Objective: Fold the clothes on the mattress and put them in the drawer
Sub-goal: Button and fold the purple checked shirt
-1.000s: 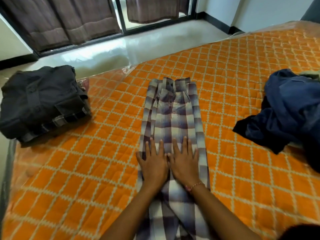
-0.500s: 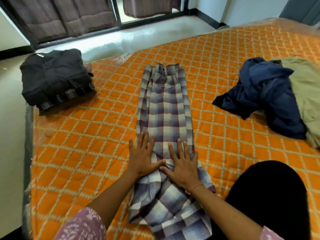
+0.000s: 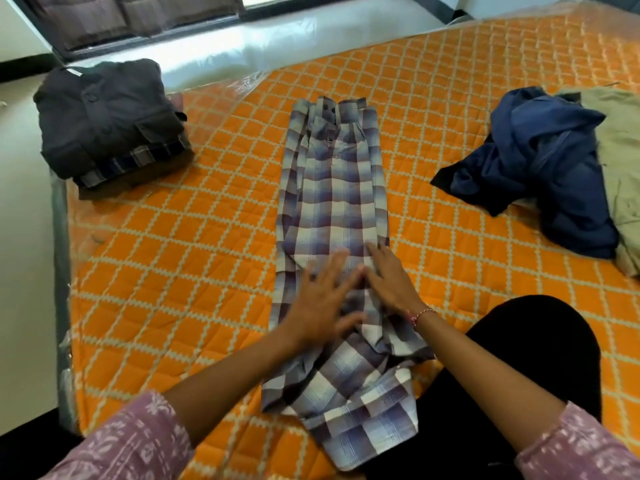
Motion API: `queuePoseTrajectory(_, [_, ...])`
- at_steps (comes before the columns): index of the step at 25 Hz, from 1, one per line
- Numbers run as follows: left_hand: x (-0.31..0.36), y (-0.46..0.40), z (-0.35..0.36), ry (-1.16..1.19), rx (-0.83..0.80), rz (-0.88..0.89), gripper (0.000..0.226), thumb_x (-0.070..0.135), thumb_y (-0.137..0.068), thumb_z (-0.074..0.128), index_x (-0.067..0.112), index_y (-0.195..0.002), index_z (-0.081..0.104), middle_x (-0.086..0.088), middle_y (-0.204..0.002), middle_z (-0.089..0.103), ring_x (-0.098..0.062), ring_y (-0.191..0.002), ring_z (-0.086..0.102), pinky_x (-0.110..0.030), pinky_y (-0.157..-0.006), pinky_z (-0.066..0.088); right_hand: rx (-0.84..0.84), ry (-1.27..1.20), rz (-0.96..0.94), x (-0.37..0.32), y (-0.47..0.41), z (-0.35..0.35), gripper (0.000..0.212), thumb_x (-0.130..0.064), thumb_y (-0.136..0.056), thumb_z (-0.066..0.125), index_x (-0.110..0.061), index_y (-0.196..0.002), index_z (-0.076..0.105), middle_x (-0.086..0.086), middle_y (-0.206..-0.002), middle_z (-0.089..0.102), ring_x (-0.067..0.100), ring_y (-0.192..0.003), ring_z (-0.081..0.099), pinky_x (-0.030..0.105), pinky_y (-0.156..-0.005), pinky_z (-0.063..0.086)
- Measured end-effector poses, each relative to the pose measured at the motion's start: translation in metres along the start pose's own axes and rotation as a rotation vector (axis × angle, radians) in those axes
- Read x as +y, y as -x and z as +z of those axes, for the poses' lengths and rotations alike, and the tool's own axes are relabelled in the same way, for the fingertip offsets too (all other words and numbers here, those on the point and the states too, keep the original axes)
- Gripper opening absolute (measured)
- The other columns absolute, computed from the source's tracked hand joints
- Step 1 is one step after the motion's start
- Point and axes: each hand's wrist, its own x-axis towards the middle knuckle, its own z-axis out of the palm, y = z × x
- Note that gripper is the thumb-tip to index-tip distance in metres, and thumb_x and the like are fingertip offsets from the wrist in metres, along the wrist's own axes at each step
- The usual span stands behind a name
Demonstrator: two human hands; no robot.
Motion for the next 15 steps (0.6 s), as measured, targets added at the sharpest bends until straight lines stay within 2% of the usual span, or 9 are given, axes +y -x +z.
queuePoseTrajectory(1, [0.021, 0.008, 0.006, -0.013, -0.012, 0.127, 0.083, 0.063, -0.084, 0.045, 0.009, -0.146, 0.033, -0.018, -0.153, 0.028, -0.026, -0.143, 0.017, -0.052, -0.109, 0.028, -0.121, 0.072, 0.031, 0.013, 0.004, 0.003, 0.058, -0.036, -0.100, 0.037, -0.010, -0.150, 0.022, 0.011, -0.157, 0.017, 0.028, -0.145, 0.015, 0.041, -0.116, 0.016])
queuePoseTrajectory(3, [0.052, 0.020, 0.017, -0.045, -0.067, 0.270, 0.079, 0.055, -0.081, 0.054, 0.013, -0.144, 0.035, -0.020, -0.151, 0.032, -0.030, -0.140, 0.027, -0.051, -0.109, 0.028, -0.271, 0.028, 0.133, 0.024, 0.017, -0.001, 0.053, -0.027, -0.099, 0.040, -0.009, -0.148, 0.028, 0.015, -0.156, 0.023, 0.033, -0.143, 0.022, 0.048, -0.116, 0.020])
queuePoseTrajectory(5, [0.067, 0.022, 0.025, -0.052, 0.004, 0.345, 0.048, 0.037, -0.086, 0.057, 0.017, -0.129, 0.053, -0.020, -0.142, 0.045, -0.031, -0.130, 0.042, -0.049, -0.104, 0.030, -0.148, -0.191, 0.117, 0.017, 0.018, -0.018, 0.047, -0.017, -0.095, 0.045, -0.007, -0.140, 0.041, 0.020, -0.146, 0.040, 0.040, -0.132, 0.039, 0.054, -0.108, 0.032])
queuePoseTrajectory(7, [0.071, 0.019, 0.025, -0.037, 0.104, 0.382, 0.014, 0.019, -0.086, 0.055, 0.014, -0.096, 0.064, -0.014, -0.109, 0.065, -0.029, -0.099, 0.060, -0.043, -0.092, 0.037, -0.095, -0.157, 0.138, 0.011, 0.022, -0.040, 0.032, -0.009, -0.092, 0.050, -0.006, -0.123, 0.056, 0.021, -0.126, 0.056, 0.039, -0.109, 0.055, 0.046, -0.093, 0.046])
queuePoseTrajectory(9, [0.070, 0.020, 0.019, 0.009, 0.102, 0.363, 0.003, 0.013, -0.077, 0.054, 0.014, -0.078, 0.057, -0.005, -0.077, 0.059, -0.025, -0.069, 0.057, -0.036, -0.080, 0.035, -0.247, 0.030, 0.143, 0.013, 0.033, -0.054, 0.025, -0.009, -0.089, 0.054, -0.009, -0.114, 0.057, 0.013, -0.102, 0.064, 0.025, -0.081, 0.059, 0.032, -0.066, 0.047])
queuePoseTrajectory(10, [0.068, 0.022, 0.014, 0.071, 0.061, 0.318, 0.005, 0.015, -0.071, 0.056, 0.016, -0.075, 0.053, -0.003, -0.073, 0.054, -0.024, -0.065, 0.054, -0.033, -0.075, 0.031, -0.347, 0.057, 0.176, 0.014, 0.039, -0.056, 0.026, -0.012, -0.089, 0.055, -0.010, -0.116, 0.054, 0.008, -0.091, 0.064, 0.019, -0.072, 0.057, 0.029, -0.058, 0.044])
queuePoseTrajectory(12, [0.059, 0.024, -0.003, 0.156, -0.067, 0.209, 0.008, 0.021, -0.070, 0.053, 0.018, -0.076, 0.049, -0.001, -0.076, 0.052, -0.023, -0.071, 0.053, -0.030, -0.070, 0.022, -0.427, -0.058, 0.298, 0.015, 0.048, -0.054, 0.024, -0.021, -0.091, 0.059, -0.009, -0.110, 0.051, 0.006, -0.078, 0.062, 0.014, -0.064, 0.057, 0.026, -0.052, 0.044])
queuePoseTrajectory(14, [0.052, 0.026, -0.021, 0.124, -0.243, 0.146, 0.005, 0.021, -0.080, 0.047, 0.018, -0.084, 0.050, -0.001, -0.089, 0.052, -0.022, -0.089, 0.050, -0.029, -0.074, 0.018, -0.509, -0.162, 0.390, 0.014, 0.052, -0.047, 0.025, -0.029, -0.088, 0.065, -0.007, -0.097, 0.057, 0.008, -0.074, 0.061, 0.017, -0.061, 0.059, 0.029, -0.058, 0.051])
queuePoseTrajectory(15, [0.048, 0.027, -0.025, 0.092, -0.316, 0.127, 0.004, 0.019, -0.085, 0.048, 0.018, -0.088, 0.049, -0.001, -0.096, 0.051, -0.020, -0.097, 0.046, -0.030, -0.077, 0.018, -0.583, -0.195, 0.413, 0.013, 0.055, -0.041, 0.027, -0.030, -0.087, 0.068, -0.006, -0.097, 0.061, 0.008, -0.076, 0.060, 0.018, -0.063, 0.059, 0.034, -0.065, 0.055])
